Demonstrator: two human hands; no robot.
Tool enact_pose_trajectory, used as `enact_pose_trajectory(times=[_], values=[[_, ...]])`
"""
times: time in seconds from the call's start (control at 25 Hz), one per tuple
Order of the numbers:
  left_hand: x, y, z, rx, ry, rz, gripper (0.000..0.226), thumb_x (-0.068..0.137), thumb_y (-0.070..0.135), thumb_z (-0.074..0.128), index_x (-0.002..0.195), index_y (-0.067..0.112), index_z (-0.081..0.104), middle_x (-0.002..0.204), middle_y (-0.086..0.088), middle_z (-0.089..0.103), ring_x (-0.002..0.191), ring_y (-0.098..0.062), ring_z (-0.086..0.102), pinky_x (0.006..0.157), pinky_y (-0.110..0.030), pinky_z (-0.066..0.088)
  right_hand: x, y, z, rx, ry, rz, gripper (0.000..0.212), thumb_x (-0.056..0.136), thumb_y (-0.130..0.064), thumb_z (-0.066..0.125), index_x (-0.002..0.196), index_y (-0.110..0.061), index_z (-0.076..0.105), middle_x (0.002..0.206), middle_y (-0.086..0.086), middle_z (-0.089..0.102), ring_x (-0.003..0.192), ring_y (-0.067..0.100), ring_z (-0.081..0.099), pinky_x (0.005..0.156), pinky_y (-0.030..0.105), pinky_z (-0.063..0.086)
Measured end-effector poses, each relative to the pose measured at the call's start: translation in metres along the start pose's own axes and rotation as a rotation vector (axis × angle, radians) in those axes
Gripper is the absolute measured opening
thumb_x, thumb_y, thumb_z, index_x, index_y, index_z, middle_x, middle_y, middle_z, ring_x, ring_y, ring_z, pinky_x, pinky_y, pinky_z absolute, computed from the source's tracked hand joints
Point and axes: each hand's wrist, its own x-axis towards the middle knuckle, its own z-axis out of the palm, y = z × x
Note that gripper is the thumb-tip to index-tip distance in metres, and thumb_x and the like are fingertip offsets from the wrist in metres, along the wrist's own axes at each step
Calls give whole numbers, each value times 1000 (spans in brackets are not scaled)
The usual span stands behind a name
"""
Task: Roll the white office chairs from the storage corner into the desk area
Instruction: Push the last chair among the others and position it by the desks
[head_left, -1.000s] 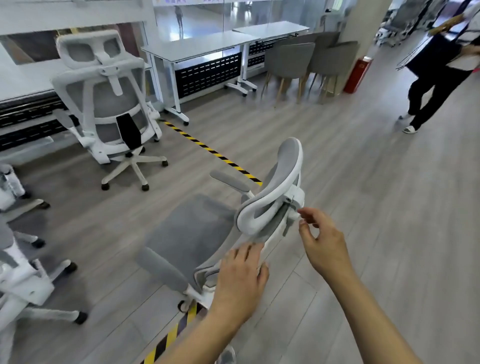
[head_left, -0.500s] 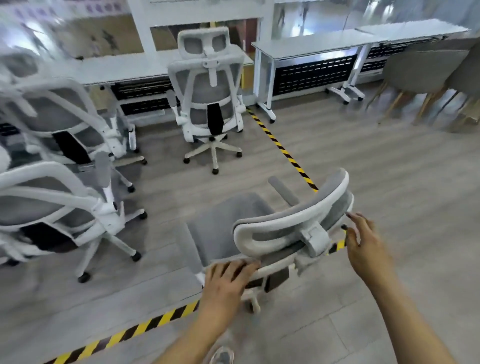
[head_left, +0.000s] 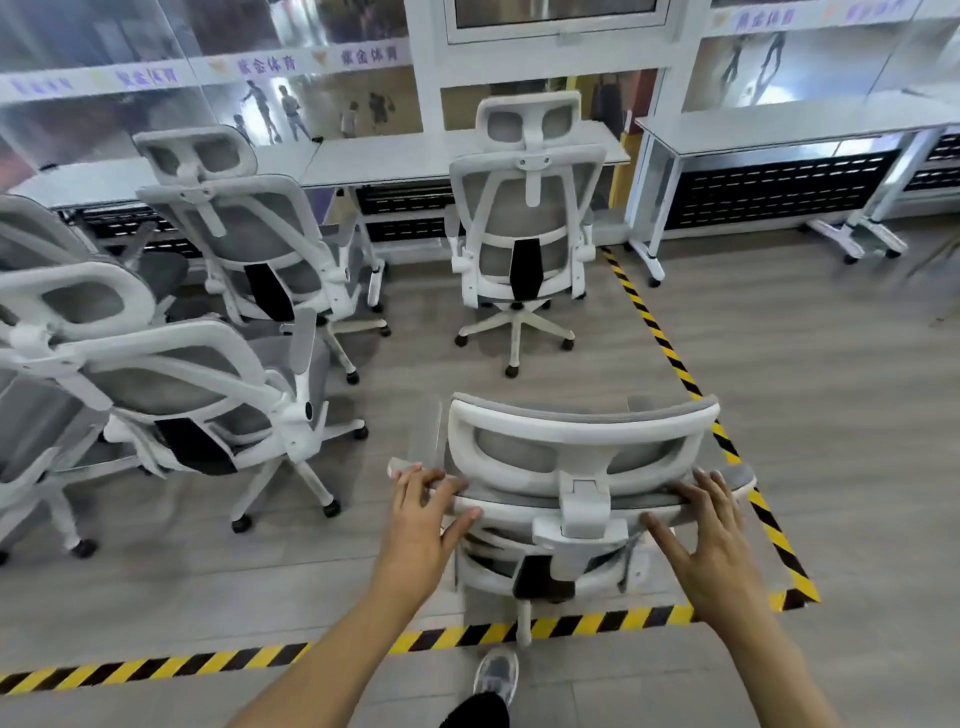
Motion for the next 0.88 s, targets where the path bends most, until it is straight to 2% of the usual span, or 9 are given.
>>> enact_pose_trajectory(times=[0.04,0.16,0.24,0.36,0.52,0.72,0.88], values=[[16,0,7,-17,28,6,39,95,57,51,118,28,63,124,-1,50,133,-26,37,116,-15,9,19,5,1,-14,10,-21,58,89,-62,57,136,-29,50,157,-1,35,154,13,14,123,52,25],[72,-1,30,-39,51,2,32,93,51,61,116,28,64,123,-1,51,132,-26,37,112,-38,34,80,13,0,-59,0,-19,60,91,-65,52,137,-27,49,155,-1,38,153,15,16,123,48,25],[113,-3,43,-48,65,1,33,93,52,61,116,28,64,122,0,51,130,-25,38,107,-42,40,119,16,0,-70,-25,-3,62,90,-63,53,139,-26,48,157,-1,35,154,13,13,123,48,24],[176,-2,61,-48,84,46,34,93,54,60,113,27,65,114,1,53,119,-22,45,102,-44,43,184,23,-2,-36,-69,34,67,87,-67,49,141,-27,46,161,-1,29,155,12,8,124,50,23],[247,6,75,-19,56,15,35,92,56,60,113,28,63,109,3,52,109,-18,47,98,-39,44,268,42,-6,-60,-118,23,66,86,-73,48,138,-31,45,163,-2,28,155,11,6,124,49,22],[307,9,87,-15,9,-40,35,92,59,58,115,32,60,114,7,49,114,-15,42,99,-38,46,340,43,-4,-12,-139,6,63,88,-67,53,136,-27,48,161,-2,29,154,12,6,125,44,20],[338,17,94,18,-10,-76,38,91,59,56,117,32,59,117,7,49,120,-16,41,101,-40,46,375,48,-8,-36,-169,-8,68,87,-71,47,138,-26,48,158,-3,33,154,13,9,124,41,22]])
